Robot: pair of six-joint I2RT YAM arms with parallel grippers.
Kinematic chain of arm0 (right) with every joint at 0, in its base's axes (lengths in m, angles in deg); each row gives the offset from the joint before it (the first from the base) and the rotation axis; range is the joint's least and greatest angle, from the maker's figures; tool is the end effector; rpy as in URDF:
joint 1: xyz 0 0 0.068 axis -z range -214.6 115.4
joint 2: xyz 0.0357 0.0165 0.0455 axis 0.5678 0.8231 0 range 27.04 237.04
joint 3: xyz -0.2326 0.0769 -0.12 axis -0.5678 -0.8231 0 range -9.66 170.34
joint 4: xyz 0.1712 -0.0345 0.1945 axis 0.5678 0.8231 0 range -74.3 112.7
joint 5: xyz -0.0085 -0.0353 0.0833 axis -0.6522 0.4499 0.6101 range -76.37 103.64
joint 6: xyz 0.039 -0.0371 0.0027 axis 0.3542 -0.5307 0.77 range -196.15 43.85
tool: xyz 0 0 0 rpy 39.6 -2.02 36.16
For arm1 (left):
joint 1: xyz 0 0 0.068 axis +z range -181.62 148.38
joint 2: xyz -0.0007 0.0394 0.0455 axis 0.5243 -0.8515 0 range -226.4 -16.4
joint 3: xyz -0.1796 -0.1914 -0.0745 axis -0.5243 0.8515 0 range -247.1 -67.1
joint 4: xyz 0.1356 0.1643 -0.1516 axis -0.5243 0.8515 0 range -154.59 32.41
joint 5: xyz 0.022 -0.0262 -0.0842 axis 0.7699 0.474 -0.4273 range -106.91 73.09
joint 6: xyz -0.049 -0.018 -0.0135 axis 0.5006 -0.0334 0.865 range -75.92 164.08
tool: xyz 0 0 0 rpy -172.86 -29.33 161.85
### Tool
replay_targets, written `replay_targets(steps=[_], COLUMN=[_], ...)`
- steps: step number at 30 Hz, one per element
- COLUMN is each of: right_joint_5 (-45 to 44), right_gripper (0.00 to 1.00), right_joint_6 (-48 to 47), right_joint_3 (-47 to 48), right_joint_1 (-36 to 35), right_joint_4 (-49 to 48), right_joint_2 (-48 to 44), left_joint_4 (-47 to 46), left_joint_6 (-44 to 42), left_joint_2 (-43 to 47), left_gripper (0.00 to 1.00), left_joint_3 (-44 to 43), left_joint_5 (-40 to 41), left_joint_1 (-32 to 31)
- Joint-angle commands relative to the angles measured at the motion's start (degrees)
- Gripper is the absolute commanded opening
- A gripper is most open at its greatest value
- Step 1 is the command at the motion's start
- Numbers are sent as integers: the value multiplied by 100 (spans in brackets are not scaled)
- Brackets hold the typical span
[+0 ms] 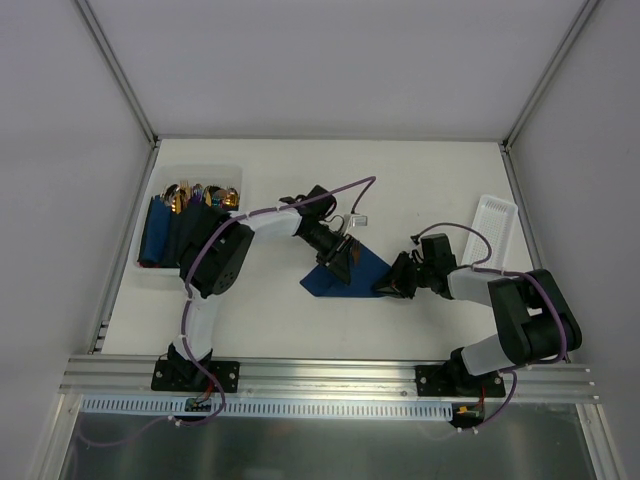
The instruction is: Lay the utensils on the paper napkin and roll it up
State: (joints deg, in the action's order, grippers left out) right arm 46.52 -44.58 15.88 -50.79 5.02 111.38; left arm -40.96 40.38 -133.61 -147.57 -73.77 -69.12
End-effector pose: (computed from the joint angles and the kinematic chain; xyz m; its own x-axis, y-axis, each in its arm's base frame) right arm 0.2266 0.0859 0.1205 -0.9140 0.1924 -0.3572 -0.1219 0.7096 0.6940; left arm 0.3145 -0.2788 0.1686 -0.6456 0.5397 -0.5403 0.7043 0.1472 -0.6945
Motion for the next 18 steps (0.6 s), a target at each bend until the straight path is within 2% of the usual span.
replay_targets(steps=[1, 9, 18], right_joint_5=[-353, -335, -326], right_gripper=[16, 16, 16], right_joint_6=[-301, -397, -459], right_joint_3=[109, 188, 337], right_joint_1=[-25, -25, -16], right_joint_4=[356, 461, 558], right_joint_2=[31, 92, 189], left_joint_4=[141, 141, 141], left_joint_6=[344, 520, 423], left_joint_2=[-170, -627, -672], left_gripper=[18, 17, 16], left_joint_3=[-118, -31, 233], left_joint_5=[-449, -212, 61], left_joint_1=[23, 199, 357])
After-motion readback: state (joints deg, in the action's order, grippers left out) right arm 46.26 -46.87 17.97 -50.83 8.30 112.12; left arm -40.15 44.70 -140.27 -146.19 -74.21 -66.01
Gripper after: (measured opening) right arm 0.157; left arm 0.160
